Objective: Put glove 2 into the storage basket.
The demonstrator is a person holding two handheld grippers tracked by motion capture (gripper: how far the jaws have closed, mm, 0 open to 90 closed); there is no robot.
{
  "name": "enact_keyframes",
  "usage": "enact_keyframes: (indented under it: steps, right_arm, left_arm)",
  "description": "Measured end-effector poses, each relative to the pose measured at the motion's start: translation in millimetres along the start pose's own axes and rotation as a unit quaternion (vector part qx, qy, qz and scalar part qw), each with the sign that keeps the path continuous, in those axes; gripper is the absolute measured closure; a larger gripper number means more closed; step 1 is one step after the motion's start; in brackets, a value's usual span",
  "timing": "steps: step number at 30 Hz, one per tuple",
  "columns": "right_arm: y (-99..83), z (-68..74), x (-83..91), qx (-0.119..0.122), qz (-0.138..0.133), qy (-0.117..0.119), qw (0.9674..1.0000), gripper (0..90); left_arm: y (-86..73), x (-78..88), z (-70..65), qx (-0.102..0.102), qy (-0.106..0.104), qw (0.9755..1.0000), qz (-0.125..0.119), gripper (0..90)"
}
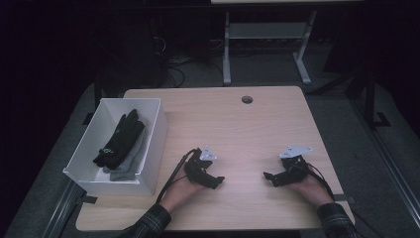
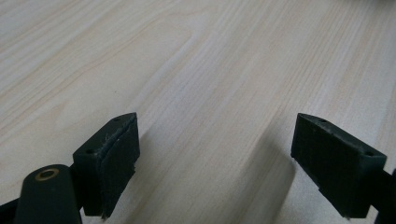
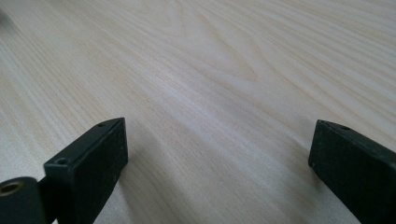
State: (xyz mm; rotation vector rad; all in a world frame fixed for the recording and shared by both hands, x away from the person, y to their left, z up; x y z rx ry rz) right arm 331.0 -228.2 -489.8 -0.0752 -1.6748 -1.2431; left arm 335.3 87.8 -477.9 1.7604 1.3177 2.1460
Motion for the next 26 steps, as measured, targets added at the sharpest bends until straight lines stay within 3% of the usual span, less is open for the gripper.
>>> enact_keyframes:
  steps: [5,11,26]
  right_arm:
    - [0.0,0.1,0.0,0.000,0.000,0.000,1.0000,4.4]
    - [-0.1,0.2,0.0,0.000,0.000,0.001,1.0000,4.4]
    - [-0.1,0.1,0.0,0.000,0.000,0.001,1.0000,4.4]
  left_arm:
    - [-2.8,-1.8,-0.9,-0.008,0.009,0.9998,-0.012,13.6]
    - [-7.5,-2.8,1.0,-0.014,0.004,0.9993,-0.035,12.7]
    - [-7.8,-3.2,0.7,-0.011,0.004,0.9992,-0.038,12.7]
Point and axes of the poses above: each handheld gripper's, and its own axes: x roughly backward along the jaws, y roughly out of its top, z roughly to its left, the point moved 1 cm from there along -x, roughly forward along the jaws, and after that the axes turned 2 degrees about z, right-handed, at the moved point
